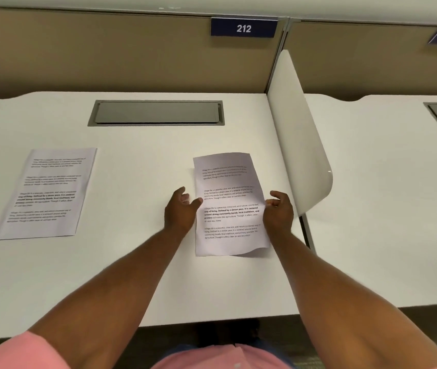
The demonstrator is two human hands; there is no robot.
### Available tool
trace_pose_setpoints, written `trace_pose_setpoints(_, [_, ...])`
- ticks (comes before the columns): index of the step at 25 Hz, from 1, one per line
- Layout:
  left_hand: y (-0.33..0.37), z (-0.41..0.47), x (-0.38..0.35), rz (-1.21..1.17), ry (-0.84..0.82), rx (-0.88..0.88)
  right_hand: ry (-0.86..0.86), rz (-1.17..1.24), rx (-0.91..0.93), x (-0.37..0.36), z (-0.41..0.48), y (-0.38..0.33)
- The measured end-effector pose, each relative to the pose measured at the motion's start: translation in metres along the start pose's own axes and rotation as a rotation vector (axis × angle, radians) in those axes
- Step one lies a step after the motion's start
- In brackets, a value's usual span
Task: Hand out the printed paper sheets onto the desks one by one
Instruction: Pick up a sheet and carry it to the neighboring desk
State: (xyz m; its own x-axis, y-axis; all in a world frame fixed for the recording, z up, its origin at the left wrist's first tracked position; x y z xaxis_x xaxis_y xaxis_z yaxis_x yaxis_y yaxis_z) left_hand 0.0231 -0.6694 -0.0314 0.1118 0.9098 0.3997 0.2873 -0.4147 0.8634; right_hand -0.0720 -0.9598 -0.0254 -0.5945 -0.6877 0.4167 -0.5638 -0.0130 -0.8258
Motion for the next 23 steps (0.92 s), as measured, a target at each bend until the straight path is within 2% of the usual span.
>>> trace_pose_setpoints(3, [-0.008, -0.002, -0.007, -0.081, -0.032, 0.076, -0.022, 0.084, -0.029, 0.009, 0.0, 0.008])
trace_pose_setpoints(7, [-0.018, -0.012, -0.017, -0.31, -0.078, 0.179, -0.052, 0.177, -0.03, 0.021, -0.005, 0.011])
trace_pose_setpoints(15, [-0.007, -0.047, -0.016, -0.427, -0.074, 0.159, -0.085, 0.118, -0.018, 0.043, -0.014, 0.024])
trace_pose_setpoints(23, [-0.009, -0.108, -0.027, -0.464, -0.035, 0.15, -0.236, 0.09, 0.028, 0.079, -0.019, 0.041])
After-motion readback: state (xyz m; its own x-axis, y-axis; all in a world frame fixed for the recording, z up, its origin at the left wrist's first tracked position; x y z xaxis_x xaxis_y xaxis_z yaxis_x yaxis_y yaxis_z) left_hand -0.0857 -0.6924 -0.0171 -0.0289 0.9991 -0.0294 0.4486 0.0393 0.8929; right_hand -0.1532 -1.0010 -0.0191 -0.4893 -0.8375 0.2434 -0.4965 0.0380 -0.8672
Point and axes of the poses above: each hand's wrist, its own z-axis towards the middle knuckle, its own x-axis out of the back of the hand, y = z × x, the point moved 8 cm from there along z, towards the middle knuckle, and after that the axes turned 5 degrees about -x, right-handed, at the moved point
